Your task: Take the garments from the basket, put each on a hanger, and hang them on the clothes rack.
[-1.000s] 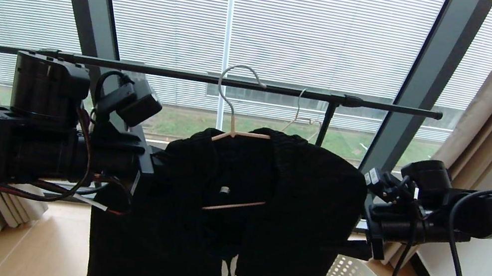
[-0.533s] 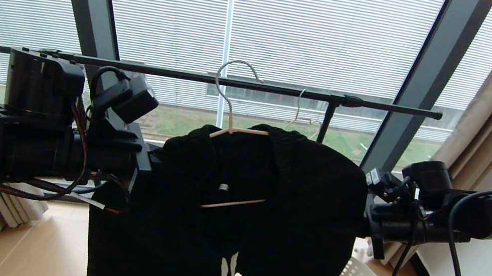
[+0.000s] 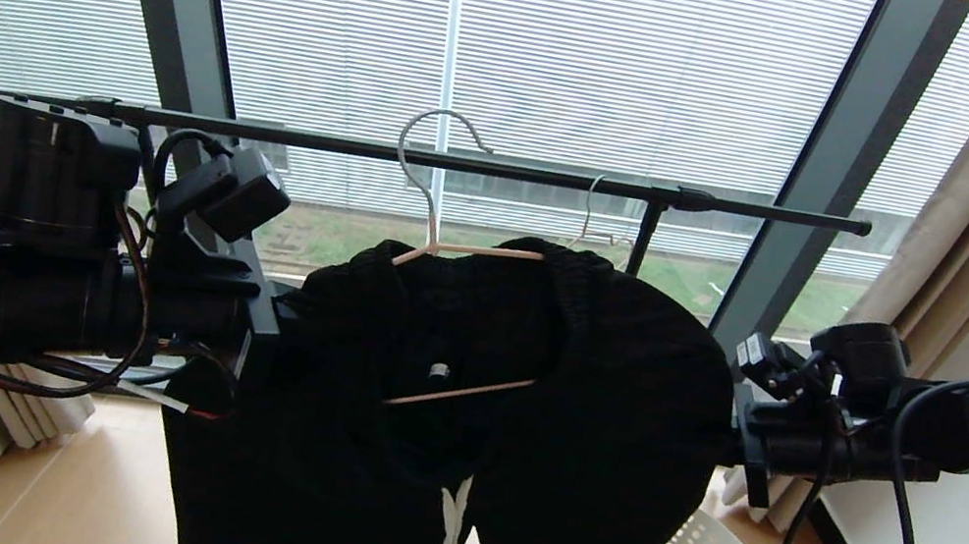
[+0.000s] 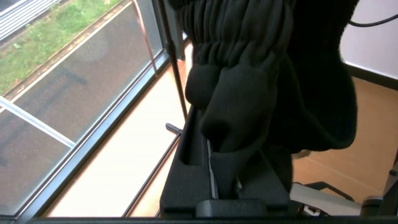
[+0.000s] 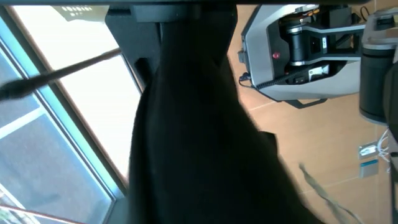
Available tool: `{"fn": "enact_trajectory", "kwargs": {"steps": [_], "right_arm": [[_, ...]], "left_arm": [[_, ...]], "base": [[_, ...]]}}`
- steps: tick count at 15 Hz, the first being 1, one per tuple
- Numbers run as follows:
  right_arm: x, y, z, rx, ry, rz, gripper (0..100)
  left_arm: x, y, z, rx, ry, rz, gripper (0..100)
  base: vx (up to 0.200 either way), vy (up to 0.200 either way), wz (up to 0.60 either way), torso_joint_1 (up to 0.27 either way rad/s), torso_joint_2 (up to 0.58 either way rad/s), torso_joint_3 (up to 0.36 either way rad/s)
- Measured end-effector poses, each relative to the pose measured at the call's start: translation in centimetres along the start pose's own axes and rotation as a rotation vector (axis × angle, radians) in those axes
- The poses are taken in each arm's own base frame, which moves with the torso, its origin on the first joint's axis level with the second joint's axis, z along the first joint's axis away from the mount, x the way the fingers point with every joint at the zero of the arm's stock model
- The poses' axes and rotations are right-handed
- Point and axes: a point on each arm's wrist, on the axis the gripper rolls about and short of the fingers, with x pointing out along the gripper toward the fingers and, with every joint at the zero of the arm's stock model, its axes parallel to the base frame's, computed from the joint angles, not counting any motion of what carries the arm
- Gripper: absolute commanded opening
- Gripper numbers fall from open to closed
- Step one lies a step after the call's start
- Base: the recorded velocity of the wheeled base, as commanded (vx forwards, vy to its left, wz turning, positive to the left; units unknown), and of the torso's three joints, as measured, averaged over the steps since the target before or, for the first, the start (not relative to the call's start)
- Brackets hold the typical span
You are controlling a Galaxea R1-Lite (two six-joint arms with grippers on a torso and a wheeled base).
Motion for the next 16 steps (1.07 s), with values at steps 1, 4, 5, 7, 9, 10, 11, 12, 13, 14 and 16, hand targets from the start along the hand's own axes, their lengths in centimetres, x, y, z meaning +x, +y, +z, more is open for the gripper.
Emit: {"fn": "enact_trajectory", "kwargs": {"steps": [1,4,5,7,9,10,11,12,13,14,16], "right_arm": [[0.0,-0.2,-0.2,0.001,0.000,-0.006,0],[-0.3,-0.8,-0.6,-0.003,-0.006,-0.028,0],[-0.4,-0.9,-0.8,0.001,-0.005,-0.032,0],[-0.4,-1.0,-0.9,0.004,-0.004,-0.034,0],[-0.4,-1.0,-1.0,-0.004,-0.003,-0.034,0],[-0.4,-1.0,-1.1,-0.003,-0.001,-0.035,0],[-0.4,-1.1,-1.1,-0.002,0.000,-0.036,0],[-0.5,-1.1,-1.2,-0.001,0.000,-0.038,0],[-0.6,-1.1,-1.2,-0.002,-0.001,-0.040,0],[-0.6,-1.1,-1.3,-0.007,0.000,-0.039,0],[-0.5,-1.0,-1.5,-0.014,0.013,-0.045,0]], "left_arm": [[-0.2,0.1,0.0,-0.002,0.000,0.008,0],[-0.4,0.2,0.0,-0.001,-0.004,0.017,0],[-0.5,0.2,0.1,-0.001,-0.006,0.018,0],[-0.6,0.2,0.2,0.001,-0.009,0.020,0],[-0.6,0.2,0.2,0.001,-0.009,0.021,0],[-0.6,0.2,0.2,0.001,-0.009,0.021,0],[-0.7,0.2,0.2,0.001,-0.009,0.020,0],[-0.7,0.1,0.1,0.000,-0.007,0.020,0],[-0.8,0.1,0.0,-0.001,-0.007,0.021,0],[-1.0,0.2,0.0,-0.003,-0.006,0.026,0],[-1.1,0.2,0.0,-0.003,-0.008,0.031,0]], "base": [[0.000,0.000,0.00,0.000,0.00,0.000],[0.000,0.000,0.00,0.000,0.00,0.000],[0.000,0.000,0.00,0.000,0.00,0.000],[0.000,0.000,0.00,0.000,0.00,0.000],[0.000,0.000,0.00,0.000,0.00,0.000],[0.000,0.000,0.00,0.000,0.00,0.000],[0.000,0.000,0.00,0.000,0.00,0.000],[0.000,0.000,0.00,0.000,0.00,0.000],[0.000,0.000,0.00,0.000,0.00,0.000],[0.000,0.000,0.00,0.000,0.00,0.000],[0.000,0.000,0.00,0.000,0.00,0.000]]}}
